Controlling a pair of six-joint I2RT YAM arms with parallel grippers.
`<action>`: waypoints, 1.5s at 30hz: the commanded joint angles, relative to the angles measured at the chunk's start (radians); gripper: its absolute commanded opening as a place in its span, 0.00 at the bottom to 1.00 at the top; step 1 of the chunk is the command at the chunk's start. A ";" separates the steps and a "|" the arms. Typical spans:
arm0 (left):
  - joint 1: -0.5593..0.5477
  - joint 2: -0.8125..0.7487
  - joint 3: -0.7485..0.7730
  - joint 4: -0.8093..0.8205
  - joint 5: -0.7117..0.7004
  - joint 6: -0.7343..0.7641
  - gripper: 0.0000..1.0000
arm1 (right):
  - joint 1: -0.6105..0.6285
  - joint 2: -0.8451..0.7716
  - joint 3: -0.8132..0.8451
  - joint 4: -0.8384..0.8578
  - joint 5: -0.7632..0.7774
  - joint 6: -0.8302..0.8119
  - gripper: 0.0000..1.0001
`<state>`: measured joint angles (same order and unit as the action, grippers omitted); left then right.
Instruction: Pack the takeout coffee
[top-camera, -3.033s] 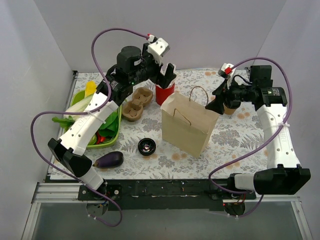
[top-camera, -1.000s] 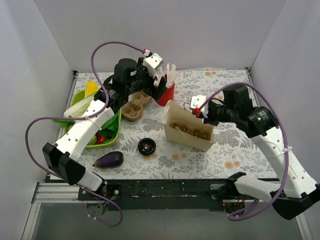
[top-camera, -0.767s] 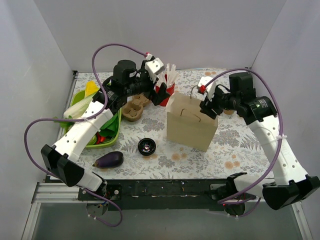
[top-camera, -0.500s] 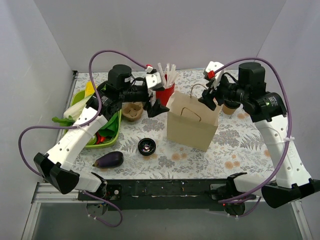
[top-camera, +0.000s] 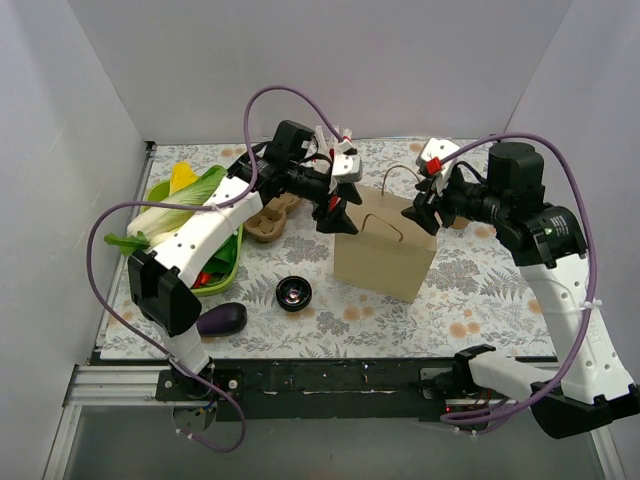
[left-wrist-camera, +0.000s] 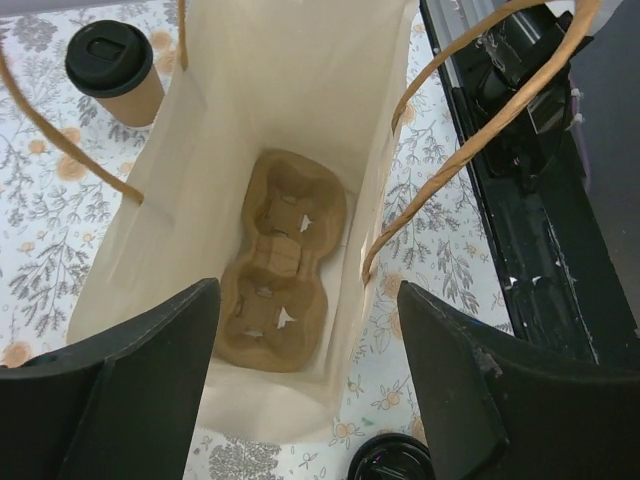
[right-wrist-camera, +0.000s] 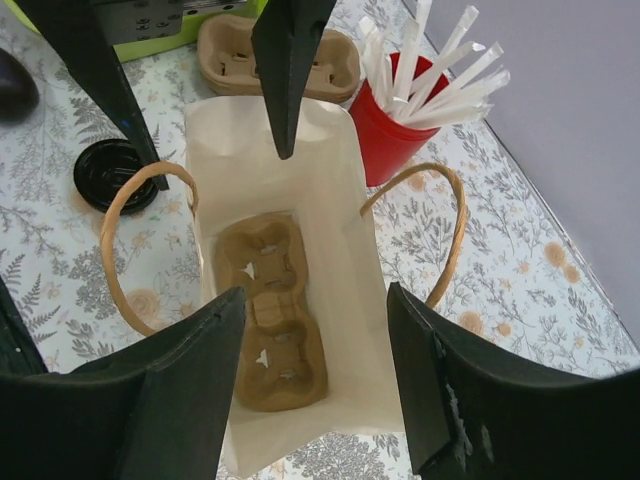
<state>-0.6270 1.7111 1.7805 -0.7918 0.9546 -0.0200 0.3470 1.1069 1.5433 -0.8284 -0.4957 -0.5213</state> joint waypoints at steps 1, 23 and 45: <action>-0.016 0.024 0.086 -0.099 0.061 0.072 0.69 | 0.000 -0.036 -0.084 0.116 0.091 0.030 0.66; -0.033 0.191 0.346 -0.350 0.070 0.169 0.00 | -0.003 0.045 -0.187 0.281 0.154 0.052 0.63; -0.028 -0.048 0.247 0.098 -0.155 -0.003 0.00 | -0.003 0.177 0.325 0.414 0.176 0.084 0.65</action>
<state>-0.6552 1.7260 2.0270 -0.7509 0.8692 -0.0467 0.3470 1.2675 1.7706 -0.4889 -0.3672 -0.4492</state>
